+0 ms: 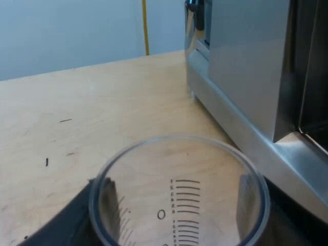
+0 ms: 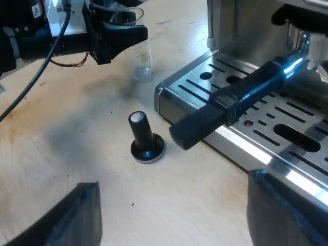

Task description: Pour the beans into the coffee machine

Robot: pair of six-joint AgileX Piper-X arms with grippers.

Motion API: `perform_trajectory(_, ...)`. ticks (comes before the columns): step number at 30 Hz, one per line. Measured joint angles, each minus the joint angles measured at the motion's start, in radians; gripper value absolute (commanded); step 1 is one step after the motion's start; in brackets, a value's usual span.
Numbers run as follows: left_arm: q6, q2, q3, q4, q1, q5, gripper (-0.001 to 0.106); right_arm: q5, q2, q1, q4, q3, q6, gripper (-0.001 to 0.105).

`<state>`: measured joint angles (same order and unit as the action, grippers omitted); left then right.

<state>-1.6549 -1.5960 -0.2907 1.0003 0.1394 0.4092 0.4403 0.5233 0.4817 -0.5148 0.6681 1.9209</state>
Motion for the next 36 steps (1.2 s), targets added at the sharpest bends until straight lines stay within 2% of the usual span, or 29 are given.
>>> perform_trajectory(15,0.000,0.000,0.000,-0.008,0.000,-0.005,0.027,0.000,0.000,0.000,0.000,0.000,-0.020,0.062)
perform_trajectory(18,0.000,0.000,0.000,-0.008,0.000,-0.005,0.036,0.000,0.000,0.000,0.000,0.000,-0.020,0.062)
perform_trajectory(20,0.000,0.000,0.000,-0.008,0.000,-0.005,0.052,0.000,0.000,0.000,0.000,0.000,-0.020,0.062)
perform_trajectory(23,0.002,0.000,0.000,-0.008,0.000,-0.007,0.065,0.000,0.000,0.000,0.000,0.000,-0.020,0.062)
perform_trajectory(32,0.001,0.000,0.000,-0.010,0.000,-0.006,0.067,0.000,0.000,0.000,0.000,0.000,-0.020,0.062)
perform_trajectory(36,0.001,0.000,0.000,-0.010,0.000,-0.006,0.074,0.000,0.000,0.000,0.000,0.000,-0.020,0.062)
